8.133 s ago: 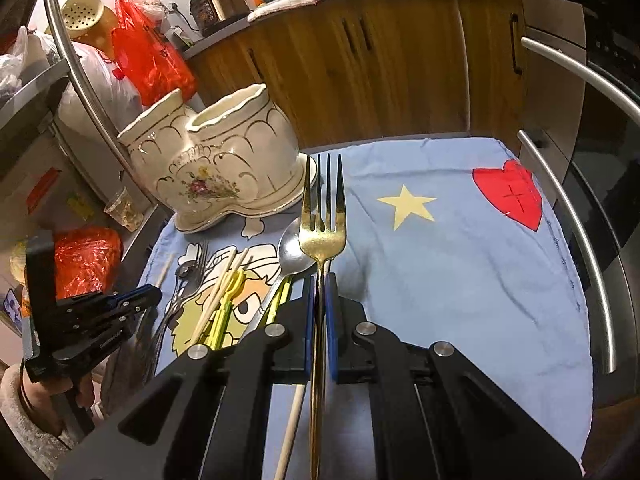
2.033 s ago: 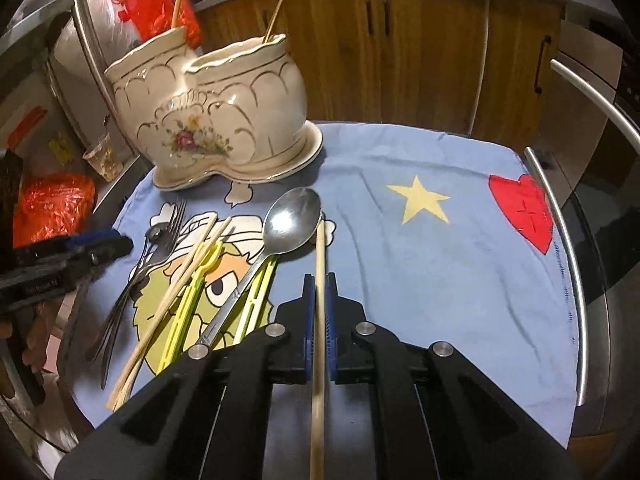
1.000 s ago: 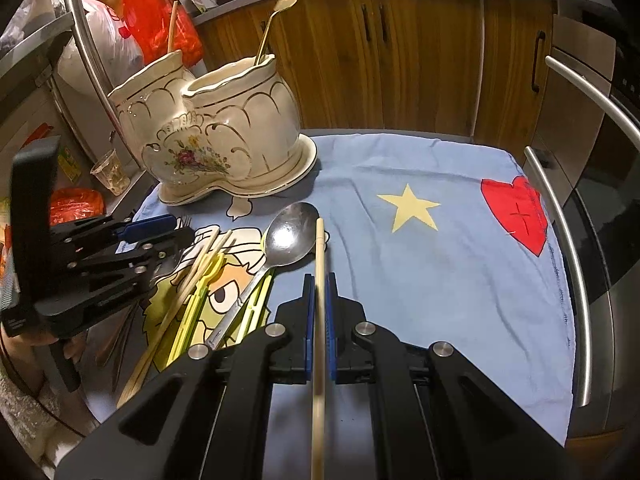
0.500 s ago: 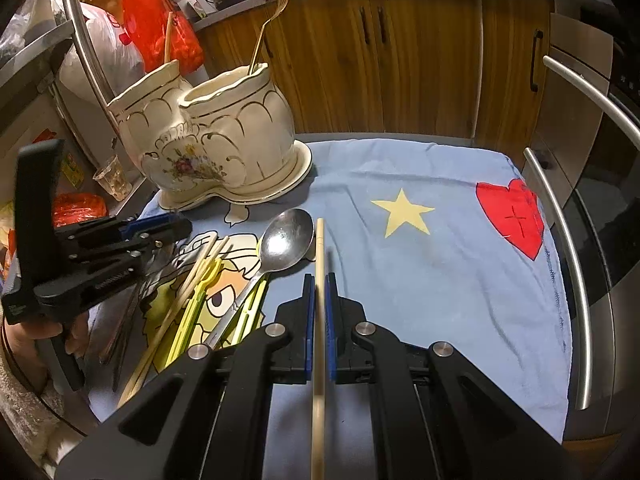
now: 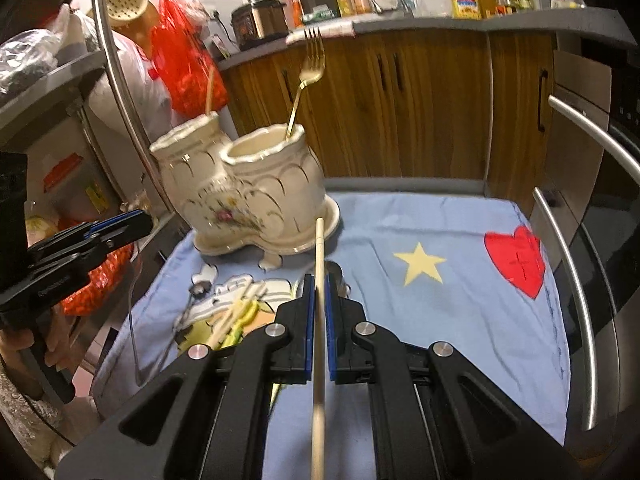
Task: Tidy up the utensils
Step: 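Lift the chopstick and silver fork and carry both over the ceramic holder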
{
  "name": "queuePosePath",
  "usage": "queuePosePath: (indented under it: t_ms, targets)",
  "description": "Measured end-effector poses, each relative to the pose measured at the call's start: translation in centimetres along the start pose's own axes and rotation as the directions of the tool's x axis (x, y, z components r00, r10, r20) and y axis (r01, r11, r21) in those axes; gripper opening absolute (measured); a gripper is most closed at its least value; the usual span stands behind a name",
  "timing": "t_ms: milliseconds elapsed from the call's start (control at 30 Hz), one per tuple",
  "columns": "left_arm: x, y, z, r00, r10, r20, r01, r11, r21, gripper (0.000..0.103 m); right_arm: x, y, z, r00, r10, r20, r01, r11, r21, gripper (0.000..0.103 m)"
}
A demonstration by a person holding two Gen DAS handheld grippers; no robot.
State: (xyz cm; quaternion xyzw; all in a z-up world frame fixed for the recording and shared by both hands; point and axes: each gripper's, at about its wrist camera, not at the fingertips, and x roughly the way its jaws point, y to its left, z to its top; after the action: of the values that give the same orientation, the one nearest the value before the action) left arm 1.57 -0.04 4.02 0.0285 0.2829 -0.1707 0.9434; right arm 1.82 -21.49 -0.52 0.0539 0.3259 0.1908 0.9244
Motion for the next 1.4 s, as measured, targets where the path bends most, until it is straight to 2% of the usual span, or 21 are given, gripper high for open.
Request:
queuePosePath:
  t_ms: [167, 367, 700, 867, 1100, 1233, 1400]
  targets:
    - [-2.2, 0.3, 0.2, 0.999, -0.001, 0.037, 0.000, 1.000, 0.022, 0.023, -1.2, 1.1, 0.7, 0.996, 0.018, 0.089, -0.015, 0.999, -0.028, 0.005]
    - [-4.2, 0.3, 0.6, 0.998, 0.009, 0.064, -0.013, 0.999, 0.050, 0.023, -2.2, 1.9, 1.3, 0.986, 0.061, 0.158, -0.057, 0.998, -0.029, 0.005]
    - [-6.6, 1.3, 2.7, 0.991, 0.009, 0.135, -0.014, 0.999, 0.039, 0.022, -2.6, 3.2, 3.8, 0.953, 0.131, 0.273, -0.132, 0.991, -0.015, 0.005]
    - [-8.1, 2.3, 6.1, 0.985, -0.052, 0.165, 0.051, 0.999, 0.013, 0.022, -2.6, 4.4, 6.6, 0.928, 0.173, 0.331, -0.163, 0.985, -0.058, 0.005]
    - [-8.5, 3.2, 11.6, 0.975, -0.081, 0.208, 0.080, 0.997, 0.011, 0.022, -1.7, 5.5, 11.8, 0.882, 0.240, 0.406, -0.223, 0.971, -0.090, 0.005]
    - [-8.7, 3.1, 14.1, 0.968, -0.062, 0.242, 0.057, 0.998, 0.030, 0.022, 0.0, 5.2, 14.4, 0.864, 0.243, 0.441, -0.241, 0.969, -0.063, 0.005]
    - [-7.6, 3.0, 16.3, 0.962, -0.023, 0.273, 0.011, 0.999, 0.044, 0.022, 2.4, 4.3, 16.1, 0.856, 0.229, 0.463, -0.249, 0.968, -0.018, 0.005]
